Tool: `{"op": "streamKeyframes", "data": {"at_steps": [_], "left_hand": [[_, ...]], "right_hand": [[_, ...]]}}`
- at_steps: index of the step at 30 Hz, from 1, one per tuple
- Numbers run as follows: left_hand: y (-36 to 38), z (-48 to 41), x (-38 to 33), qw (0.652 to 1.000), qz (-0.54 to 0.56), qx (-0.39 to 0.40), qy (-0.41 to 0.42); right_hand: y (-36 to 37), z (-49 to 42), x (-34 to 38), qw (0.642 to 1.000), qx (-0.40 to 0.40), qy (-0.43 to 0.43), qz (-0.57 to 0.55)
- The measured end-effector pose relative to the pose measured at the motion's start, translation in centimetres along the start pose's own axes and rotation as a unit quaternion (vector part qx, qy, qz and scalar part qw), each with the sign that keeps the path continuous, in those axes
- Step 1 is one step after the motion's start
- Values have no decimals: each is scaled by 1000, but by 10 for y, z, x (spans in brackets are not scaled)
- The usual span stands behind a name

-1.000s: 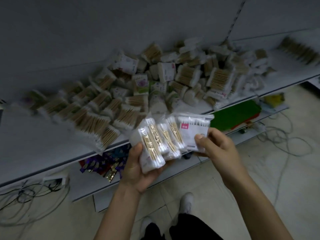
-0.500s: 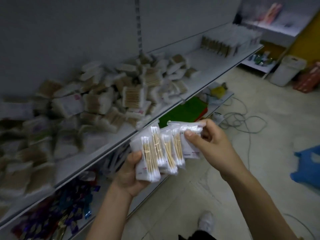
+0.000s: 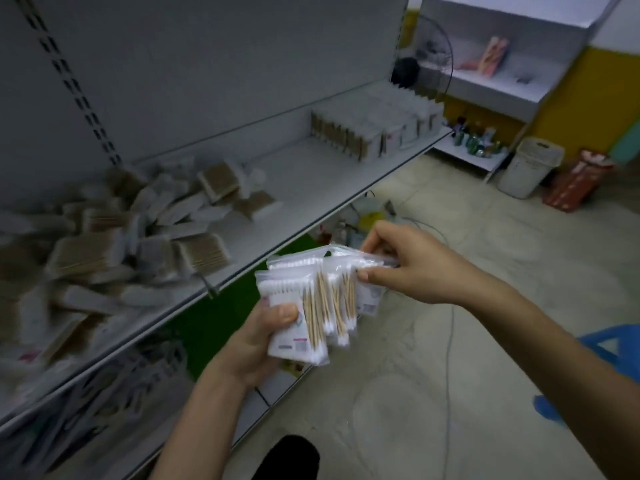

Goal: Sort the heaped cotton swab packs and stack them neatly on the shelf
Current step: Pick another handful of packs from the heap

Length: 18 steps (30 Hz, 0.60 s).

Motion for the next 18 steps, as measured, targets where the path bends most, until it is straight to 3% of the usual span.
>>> {"op": "streamKeyframes", "data": {"at_steps": [6, 12, 18], "left_hand": [[-55, -119, 15, 985, 103, -135, 33], [-119, -240, 29, 935, 163, -309, 51], [-149, -296, 44, 915, 137, -377, 39]], "right_hand": [[-50, -123, -57, 998, -57, -1, 10], [-96, -218, -106, 995, -99, -32, 10], [-129, -312, -105, 985, -121, -126, 10]]}}
Point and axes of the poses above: each hand's wrist, its own z-axis away from the middle knuckle, its own y-axis out of the palm, x = y × z, the point moved 8 cm from there along -z, towards the middle knuckle, and after that the axes turned 9 degrees about y, right-handed, at the moved point
